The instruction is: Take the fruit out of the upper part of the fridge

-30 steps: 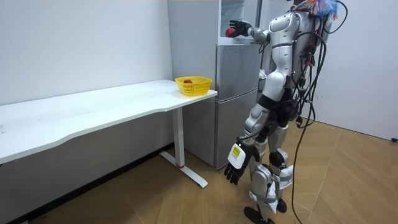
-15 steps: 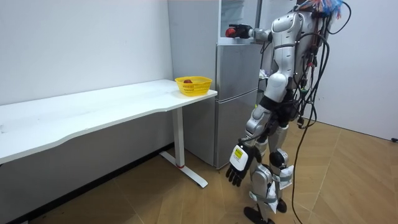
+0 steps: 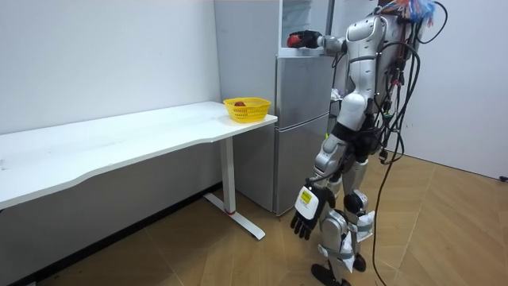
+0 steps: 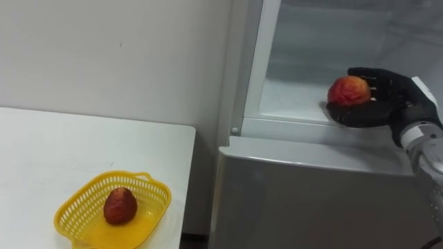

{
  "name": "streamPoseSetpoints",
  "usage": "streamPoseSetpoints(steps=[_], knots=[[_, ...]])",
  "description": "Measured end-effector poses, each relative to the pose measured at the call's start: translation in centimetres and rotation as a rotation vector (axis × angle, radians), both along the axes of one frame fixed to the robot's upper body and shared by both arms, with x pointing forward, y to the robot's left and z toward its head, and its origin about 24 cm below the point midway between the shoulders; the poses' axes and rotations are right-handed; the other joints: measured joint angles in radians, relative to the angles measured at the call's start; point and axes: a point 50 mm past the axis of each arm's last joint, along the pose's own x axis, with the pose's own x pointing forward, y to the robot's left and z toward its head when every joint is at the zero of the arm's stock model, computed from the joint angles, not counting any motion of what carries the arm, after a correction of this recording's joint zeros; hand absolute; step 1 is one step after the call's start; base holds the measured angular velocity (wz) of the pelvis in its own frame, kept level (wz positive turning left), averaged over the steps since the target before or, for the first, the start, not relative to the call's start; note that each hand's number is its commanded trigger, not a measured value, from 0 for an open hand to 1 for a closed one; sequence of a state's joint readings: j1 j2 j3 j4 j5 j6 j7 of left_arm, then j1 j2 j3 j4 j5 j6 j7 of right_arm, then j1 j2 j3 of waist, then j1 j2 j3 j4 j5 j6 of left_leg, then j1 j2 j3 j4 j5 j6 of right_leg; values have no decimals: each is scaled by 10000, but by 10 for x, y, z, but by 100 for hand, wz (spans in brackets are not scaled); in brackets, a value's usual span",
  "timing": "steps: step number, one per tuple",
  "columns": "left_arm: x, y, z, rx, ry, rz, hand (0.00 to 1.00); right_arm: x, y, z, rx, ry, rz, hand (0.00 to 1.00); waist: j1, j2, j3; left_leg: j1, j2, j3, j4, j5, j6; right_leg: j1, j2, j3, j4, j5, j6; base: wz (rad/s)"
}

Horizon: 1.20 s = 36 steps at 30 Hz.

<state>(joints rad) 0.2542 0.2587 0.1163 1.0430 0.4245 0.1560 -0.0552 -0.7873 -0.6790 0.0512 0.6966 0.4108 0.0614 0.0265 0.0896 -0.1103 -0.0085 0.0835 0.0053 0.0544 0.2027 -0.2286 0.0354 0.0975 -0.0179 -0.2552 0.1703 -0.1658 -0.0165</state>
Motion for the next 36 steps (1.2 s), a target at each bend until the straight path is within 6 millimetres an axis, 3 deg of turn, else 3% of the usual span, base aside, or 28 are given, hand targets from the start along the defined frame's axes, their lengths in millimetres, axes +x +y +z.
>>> streamPoseSetpoints(steps=[27,31,36], knots=[[2,1,0,85,107,30,0,1,7,4,-366,-28,-37,100,-25,30,20,125,1,25,-50,0,0,47,17,39,-16,0,0,0],[8,2,1,113,-30,-7,0,0,15,7,-773,-225,78,100,11,89,38,127,2,25,-58,0,-1,46,20,29,-11,0,0,0],[12,2,1,113,-253,-110,0,-3,32,13,-1162,-805,481,100,13,223,-17,132,10,138,-66,0,0,17,5,42,-5,0,1,-2]])
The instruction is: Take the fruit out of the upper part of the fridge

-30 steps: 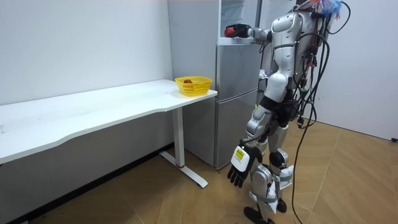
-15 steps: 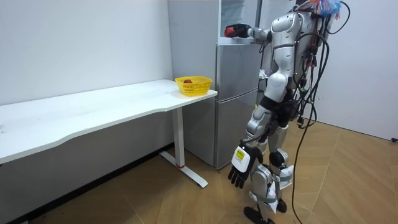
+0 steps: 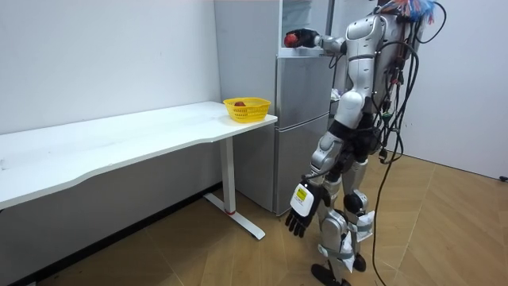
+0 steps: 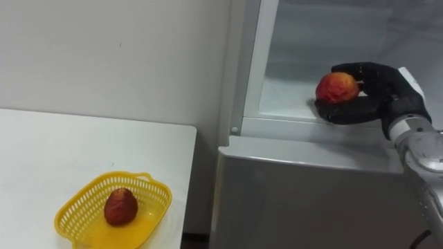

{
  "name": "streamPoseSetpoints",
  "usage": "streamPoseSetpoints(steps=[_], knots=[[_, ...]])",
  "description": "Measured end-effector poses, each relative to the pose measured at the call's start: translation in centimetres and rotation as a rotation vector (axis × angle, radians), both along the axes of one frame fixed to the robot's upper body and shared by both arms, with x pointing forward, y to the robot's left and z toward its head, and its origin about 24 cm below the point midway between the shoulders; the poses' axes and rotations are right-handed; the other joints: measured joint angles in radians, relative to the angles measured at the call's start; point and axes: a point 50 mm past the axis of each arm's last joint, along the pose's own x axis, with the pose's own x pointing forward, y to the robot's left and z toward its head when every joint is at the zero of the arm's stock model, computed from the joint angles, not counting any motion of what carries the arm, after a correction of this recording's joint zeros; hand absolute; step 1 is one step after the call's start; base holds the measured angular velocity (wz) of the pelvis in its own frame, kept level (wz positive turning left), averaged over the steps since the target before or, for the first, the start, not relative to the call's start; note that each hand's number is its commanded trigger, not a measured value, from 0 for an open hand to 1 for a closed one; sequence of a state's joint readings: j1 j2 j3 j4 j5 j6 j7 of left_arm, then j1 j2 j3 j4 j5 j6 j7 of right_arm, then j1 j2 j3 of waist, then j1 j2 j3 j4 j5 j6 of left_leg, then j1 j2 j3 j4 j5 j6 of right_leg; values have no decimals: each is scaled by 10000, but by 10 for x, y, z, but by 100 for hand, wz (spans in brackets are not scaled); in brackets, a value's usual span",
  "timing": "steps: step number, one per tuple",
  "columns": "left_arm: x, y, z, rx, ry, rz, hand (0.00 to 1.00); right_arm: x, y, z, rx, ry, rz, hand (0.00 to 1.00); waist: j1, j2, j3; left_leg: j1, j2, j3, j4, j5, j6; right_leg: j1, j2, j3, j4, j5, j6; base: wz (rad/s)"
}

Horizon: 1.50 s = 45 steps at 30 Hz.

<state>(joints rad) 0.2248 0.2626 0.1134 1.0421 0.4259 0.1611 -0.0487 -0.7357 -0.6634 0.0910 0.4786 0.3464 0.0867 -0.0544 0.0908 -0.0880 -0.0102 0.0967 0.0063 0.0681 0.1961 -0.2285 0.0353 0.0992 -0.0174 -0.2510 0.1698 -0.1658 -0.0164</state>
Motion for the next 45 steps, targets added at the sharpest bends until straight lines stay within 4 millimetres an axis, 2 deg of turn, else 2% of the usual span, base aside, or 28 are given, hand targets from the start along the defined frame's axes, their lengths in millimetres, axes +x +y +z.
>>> streamPoseSetpoints(steps=[6,10,12,15,18,20,23,27,29,35,40,42,45], knots=[[2,-1,0,71,-281,-161,0,-10,19,14,-846,-958,373,100,-46,-9,1,9,15,52,9,1,-1,1,-17,7,-7,0,0,-1],[4,-2,-1,192,-349,-267,0,-29,37,23,-1178,-2174,705,100,-64,3,8,8,15,100,12,1,-1,-12,-24,12,-4,0,0,-3],[2,-2,-1,151,-314,-272,0,-35,48,25,-1200,-2707,859,100,-76,34,29,-6,14,111,6,0,-1,-2,-24,27,6,0,0,0],[3,-5,-3,45,-382,-298,0,-45,58,30,-816,-3636,901,100,-173,209,139,-19,12,111,2,-10,3,0,-5,39,12,5,-5,0],[3,-8,-4,13,-395,-303,0,-58,62,33,-575,-4277,830,100,-273,266,79,-143,16,114,12,-10,3,-108,-4,46,14,12,-15,0],[2,-14,-6,-136,-292,-460,0,-72,70,37,-908,-4965,1093,100,-313,412,89,-146,15,163,28,-9,3,-134,-4,138,16,15,-17,-9],[-1,-17,-8,-274,-291,-474,0,-81,77,41,-1540,-5552,1167,100,-333,615,48,-137,33,282,18,-8,3,-183,11,293,18,15,-18,-12],[1,-21,-9,-397,-298,-634,0,-93,90,49,-2513,-6628,810,100,-425,717,29,-167,66,376,8,-7,0,-303,27,322,62,14,-18,-8],[5,-23,-10,-473,-355,-662,0,-101,98,54,-3316,-7217,752,100,-483,700,45,-174,79,384,-18,-6,-2,-349,26,329,162,13,-18,0],[11,-27,-11,-690,-429,-1058,0,-121,122,62,-4214,-8480,1448,100,-507,527,37,-99,75,494,-90,-7,-2,-343,27,426,167,13,-18,-5],[22,-27,-10,-718,-684,-1315,0,-126,141,56,-4976,-8647,2293,100,-223,338,115,-23,80,477,-188,-6,-4,-304,70,499,172,13,-19,-3],[21,-25,-10,-821,-597,-1353,0,-126,148,52,-5423,-8561,2619,100,-37,240,78,-13,80,473,-255,-6,-4,-317,105,453,161,14,-19,0],[16,-21,-9,-883,-381,-1341,0,-130,157,50,-5665,-8529,3110,100,38,85,21,-36,73,337,-243,-4,-6,-295,88,262,149,14,-19,12]])
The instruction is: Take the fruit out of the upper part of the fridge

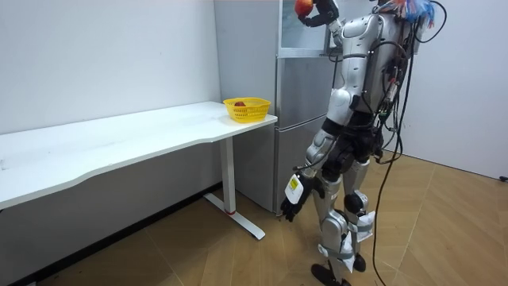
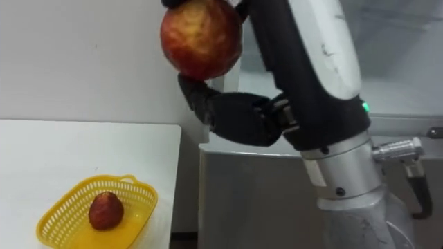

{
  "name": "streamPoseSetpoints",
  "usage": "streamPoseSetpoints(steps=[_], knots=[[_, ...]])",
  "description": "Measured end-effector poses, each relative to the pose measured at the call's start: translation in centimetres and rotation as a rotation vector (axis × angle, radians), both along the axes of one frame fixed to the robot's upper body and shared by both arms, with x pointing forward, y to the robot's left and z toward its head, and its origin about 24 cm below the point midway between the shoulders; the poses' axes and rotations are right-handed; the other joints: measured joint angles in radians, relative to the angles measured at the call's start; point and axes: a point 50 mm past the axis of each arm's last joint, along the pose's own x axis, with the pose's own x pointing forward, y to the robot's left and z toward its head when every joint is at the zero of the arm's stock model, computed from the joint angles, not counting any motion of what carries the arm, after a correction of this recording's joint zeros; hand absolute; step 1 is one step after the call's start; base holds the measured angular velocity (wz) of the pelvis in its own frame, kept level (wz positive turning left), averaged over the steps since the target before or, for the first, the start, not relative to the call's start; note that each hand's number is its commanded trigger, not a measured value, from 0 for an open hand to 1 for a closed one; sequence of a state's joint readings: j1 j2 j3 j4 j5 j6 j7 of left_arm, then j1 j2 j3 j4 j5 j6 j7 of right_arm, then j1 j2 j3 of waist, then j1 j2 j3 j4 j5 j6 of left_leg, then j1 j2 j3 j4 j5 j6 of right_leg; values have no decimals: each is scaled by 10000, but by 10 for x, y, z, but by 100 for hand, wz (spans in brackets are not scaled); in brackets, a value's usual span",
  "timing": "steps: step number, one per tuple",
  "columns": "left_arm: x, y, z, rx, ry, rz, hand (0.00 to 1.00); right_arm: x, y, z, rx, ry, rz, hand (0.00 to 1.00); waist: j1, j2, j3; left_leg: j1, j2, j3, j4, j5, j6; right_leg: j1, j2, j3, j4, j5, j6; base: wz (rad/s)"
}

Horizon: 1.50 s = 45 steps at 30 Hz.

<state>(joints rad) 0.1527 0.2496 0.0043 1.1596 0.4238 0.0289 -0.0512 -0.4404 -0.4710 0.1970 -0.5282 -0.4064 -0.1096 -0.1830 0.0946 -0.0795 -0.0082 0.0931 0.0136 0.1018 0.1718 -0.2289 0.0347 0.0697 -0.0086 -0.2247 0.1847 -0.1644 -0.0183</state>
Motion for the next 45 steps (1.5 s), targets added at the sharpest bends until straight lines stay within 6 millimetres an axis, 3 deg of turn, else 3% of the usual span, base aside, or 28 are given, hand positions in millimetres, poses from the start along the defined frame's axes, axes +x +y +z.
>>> streamPoseSetpoints(steps=[3,5,8,16,21,25,35,37,45], knots=[[-1,2,1,22,41,-3,0,0,8,-6,-516,109,99,100,224,-92,-3,9,-2,-19,31,2,1,13,-49,-12,-10,0,0,4],[3,3,1,53,-16,-69,0,-1,16,-11,-945,424,417,100,408,-200,89,-7,-19,-132,78,3,4,52,-67,-29,-10,-1,1,13],[6,2,0,30,75,-290,0,0,23,-16,-1370,464,519,100,562,-301,118,-101,-38,-312,100,4,5,55,-80,-223,-17,-3,4,18],[9,3,1,38,49,-331,0,23,27,-45,-2507,1528,-261,100,1057,-480,205,-185,-64,-696,98,4,5,133,-81,-704,-41,-17,27,15],[11,2,1,-87,166,-553,0,36,32,-69,-3051,2566,-431,100,1338,-627,165,-253,-97,-808,174,13,-6,175,-91,-783,-177,-17,27,7],[18,7,3,120,10,-778,0,47,36,-92,-3509,3694,-517,100,1583,-746,184,-292,-94,-829,200,16,-6,136,-130,-784,-179,-18,28,3],[21,11,5,333,34,-1113,0,64,29,-131,-4204,5254,-1183,100,2081,-798,229,-365,-114,-821,183,16,-3,108,-163,-899,-177,-19,29,-1],[21,11,5,267,57,-1130,0,65,30,-138,-4420,5479,-1280,100,2123,-806,229,-473,-115,-879,198,15,-3,45,-172,-1084,-171,-18,29,4],[21,8,6,106,157,-1410,0,71,28,-153,-4687,6185,-1636,100,2194,-683,315,-667,-138,-1050,321,15,-4,-31,-183,-1098,-170,-18,29,8]])
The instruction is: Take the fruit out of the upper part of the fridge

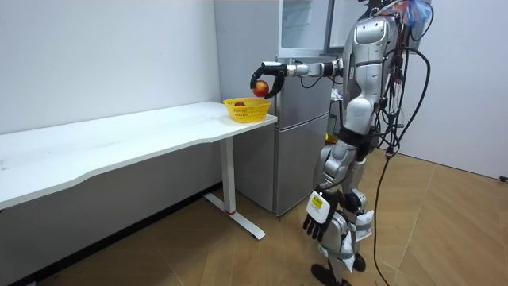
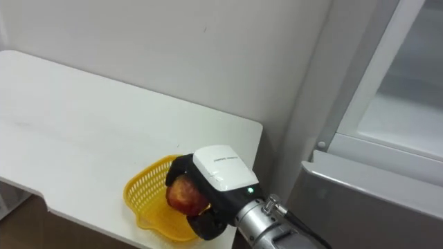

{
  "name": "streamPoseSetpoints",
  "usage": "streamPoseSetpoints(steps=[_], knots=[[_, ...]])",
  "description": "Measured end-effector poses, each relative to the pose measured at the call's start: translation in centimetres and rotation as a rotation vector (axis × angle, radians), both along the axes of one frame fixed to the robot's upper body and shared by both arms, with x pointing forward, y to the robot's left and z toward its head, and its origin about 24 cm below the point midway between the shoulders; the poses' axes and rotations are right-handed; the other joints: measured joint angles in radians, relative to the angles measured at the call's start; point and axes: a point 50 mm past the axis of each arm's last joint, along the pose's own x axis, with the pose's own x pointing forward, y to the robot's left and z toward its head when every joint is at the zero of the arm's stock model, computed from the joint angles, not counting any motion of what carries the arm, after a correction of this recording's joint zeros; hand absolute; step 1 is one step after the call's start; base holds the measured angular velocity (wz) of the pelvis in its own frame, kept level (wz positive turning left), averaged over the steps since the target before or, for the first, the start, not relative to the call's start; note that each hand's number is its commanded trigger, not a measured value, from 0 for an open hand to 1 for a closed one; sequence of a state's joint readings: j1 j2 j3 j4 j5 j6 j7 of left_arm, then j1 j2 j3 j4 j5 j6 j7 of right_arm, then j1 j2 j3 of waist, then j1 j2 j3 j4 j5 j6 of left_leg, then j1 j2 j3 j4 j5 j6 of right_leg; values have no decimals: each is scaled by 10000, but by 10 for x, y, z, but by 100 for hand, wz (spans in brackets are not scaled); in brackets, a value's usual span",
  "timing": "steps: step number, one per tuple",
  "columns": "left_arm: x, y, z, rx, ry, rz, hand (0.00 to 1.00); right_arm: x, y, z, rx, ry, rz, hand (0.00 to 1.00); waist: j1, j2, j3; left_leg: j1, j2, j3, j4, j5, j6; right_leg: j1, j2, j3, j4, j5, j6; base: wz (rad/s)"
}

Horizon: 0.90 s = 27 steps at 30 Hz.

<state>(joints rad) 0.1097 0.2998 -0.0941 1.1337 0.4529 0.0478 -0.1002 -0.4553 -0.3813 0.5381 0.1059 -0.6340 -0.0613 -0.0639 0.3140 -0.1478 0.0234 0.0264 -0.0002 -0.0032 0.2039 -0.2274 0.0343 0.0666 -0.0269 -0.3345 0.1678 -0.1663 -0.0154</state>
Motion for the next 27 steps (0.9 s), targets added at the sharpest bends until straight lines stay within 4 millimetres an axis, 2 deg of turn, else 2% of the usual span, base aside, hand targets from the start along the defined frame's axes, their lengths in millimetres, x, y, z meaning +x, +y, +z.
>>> streamPoseSetpoints(steps=[7,24,25,27], knots=[[2,0,0,67,30,20,0,4,-1,-11,-109,550,-448,100,51,21,5,-22,0,-44,4,0,0,-1,-9,-169,7,0,0,1],[2,-3,-1,109,188,-125,0,5,-1,-13,-145,691,-531,100,185,26,-14,-71,-34,-25,98,1,2,6,-55,-241,20,-3,4,0],[2,-3,-1,105,195,-124,0,5,-1,-13,-154,705,-530,83,185,27,-16,-71,-34,-25,99,1,3,7,-55,-241,21,-3,4,0],[2,-3,-1,77,221,-123,0,5,-2,-13,-182,755,-559,29,187,37,-24,-71,-35,-22,106,1,3,9,-54,-243,22,-3,4,0]])
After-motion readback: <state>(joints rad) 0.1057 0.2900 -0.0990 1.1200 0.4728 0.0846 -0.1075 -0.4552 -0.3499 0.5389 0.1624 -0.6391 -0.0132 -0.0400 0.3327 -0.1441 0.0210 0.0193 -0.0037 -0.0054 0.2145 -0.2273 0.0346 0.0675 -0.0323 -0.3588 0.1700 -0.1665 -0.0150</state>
